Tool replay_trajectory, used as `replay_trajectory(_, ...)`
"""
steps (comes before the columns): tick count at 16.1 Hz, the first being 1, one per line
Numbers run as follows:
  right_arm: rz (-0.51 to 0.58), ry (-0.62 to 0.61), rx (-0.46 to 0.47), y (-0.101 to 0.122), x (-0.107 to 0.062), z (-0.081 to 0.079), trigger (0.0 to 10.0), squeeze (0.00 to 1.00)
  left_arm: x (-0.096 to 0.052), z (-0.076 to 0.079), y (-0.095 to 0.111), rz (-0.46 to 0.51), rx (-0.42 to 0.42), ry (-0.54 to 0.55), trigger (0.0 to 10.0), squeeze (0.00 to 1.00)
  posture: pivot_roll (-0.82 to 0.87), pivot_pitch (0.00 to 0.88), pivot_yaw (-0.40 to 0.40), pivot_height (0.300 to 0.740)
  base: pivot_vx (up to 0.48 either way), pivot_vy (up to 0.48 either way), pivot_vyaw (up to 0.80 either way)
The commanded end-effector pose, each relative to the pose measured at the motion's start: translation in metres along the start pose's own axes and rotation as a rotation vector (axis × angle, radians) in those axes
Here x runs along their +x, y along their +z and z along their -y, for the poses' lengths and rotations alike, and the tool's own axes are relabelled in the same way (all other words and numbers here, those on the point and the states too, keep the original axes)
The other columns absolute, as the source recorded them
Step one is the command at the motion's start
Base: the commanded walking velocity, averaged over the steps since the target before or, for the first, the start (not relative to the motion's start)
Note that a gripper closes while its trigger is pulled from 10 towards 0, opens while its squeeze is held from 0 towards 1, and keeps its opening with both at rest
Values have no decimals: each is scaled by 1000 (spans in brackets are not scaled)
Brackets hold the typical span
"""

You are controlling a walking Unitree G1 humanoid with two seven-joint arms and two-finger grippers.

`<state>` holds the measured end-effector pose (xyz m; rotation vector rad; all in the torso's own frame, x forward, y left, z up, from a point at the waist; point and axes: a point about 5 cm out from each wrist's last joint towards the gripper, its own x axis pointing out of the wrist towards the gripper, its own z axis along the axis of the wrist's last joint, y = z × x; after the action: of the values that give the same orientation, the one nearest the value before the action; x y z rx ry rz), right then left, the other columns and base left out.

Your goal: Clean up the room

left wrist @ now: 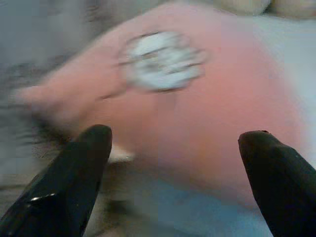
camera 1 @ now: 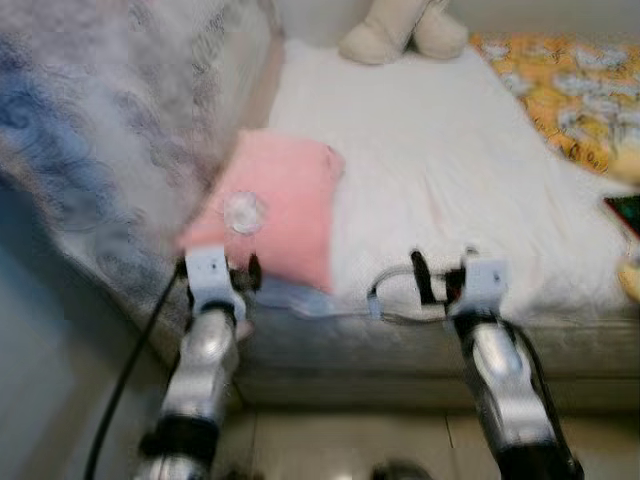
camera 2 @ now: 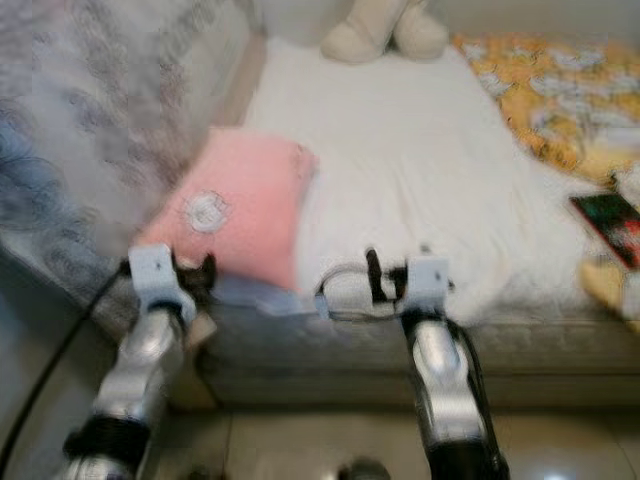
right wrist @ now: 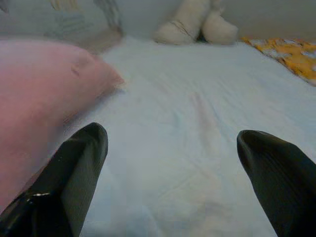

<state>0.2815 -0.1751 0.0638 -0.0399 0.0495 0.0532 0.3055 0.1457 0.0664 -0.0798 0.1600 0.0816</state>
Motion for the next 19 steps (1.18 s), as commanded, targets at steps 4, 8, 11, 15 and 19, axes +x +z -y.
replay_trajectory(4,3,27,15,5,8,-9,10000,0,8,0,15,41,-7,18,10000,0,-163,0,18,714,0,-442,0)
replay_trajectory(8,-4,50,10,4,10,-15,10000,0,11,8,19,60,-12,6,10000,0,-160,0,14,714,0,-442,0)
replay_trajectory(11,7,68,10,8,16,-22,10000,0,12,14,24,75,-18,-10,10000,0,-157,0,18,714,0,-442,0)
replay_trajectory(15,11,77,12,9,22,-25,10000,0,16,15,32,108,-5,-20,10000,0,-146,0,30,714,0,-442,0)
replay_trajectory(19,14,80,12,12,29,-28,10000,0,21,12,40,129,-9,-14,10000,0,-139,0,33,714,0,-442,0)
